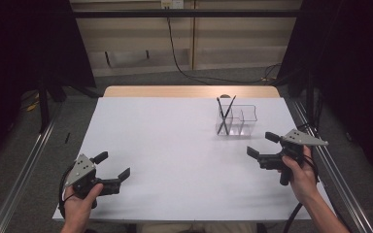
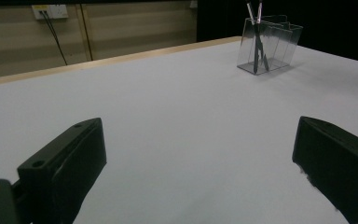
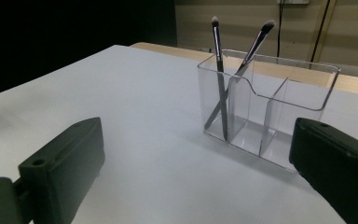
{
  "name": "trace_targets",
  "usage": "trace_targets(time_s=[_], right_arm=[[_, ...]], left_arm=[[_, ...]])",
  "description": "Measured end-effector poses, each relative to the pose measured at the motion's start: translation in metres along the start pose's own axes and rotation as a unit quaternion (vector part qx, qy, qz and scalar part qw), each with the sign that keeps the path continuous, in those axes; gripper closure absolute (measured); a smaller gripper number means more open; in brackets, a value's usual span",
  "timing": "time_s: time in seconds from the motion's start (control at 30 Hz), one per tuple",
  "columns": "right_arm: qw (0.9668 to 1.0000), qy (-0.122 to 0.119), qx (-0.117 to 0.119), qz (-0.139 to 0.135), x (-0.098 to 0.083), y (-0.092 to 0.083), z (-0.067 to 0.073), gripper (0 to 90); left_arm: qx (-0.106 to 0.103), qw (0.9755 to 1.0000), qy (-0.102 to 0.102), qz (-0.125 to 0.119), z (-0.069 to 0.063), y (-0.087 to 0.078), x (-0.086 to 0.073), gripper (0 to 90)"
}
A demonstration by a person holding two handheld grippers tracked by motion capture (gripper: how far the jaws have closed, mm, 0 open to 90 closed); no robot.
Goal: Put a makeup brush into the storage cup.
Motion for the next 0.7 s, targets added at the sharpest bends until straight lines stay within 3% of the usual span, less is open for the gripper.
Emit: trace_targets(time_s=[0.37, 0.7], right_arm=[[0.9994, 0.002, -0.035, 0.000, -0.023, -0.025, 0.001, 2.8], [0.9987, 0.016, -0.048, -0.009, -0.037, -0.044, 0.007, 2.8]], left_arm=[[-0.003, 1.0000, 0.000, -0.001, -0.004, -0.003, 0.000, 2.8], [-0.001, 1.0000, 0.004, 0.003, -0.005, -0.002, -0.001, 2.8]])
Point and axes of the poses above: each handheld gripper's, and its own axes: y roughly forward along the jaws, x roughly out of its top, z roughly to its left, the point moved 1 cm from there along y, roughly forward along the jaws, and after that the axes turned 8 degrees about -y, right-handed, at the moved point
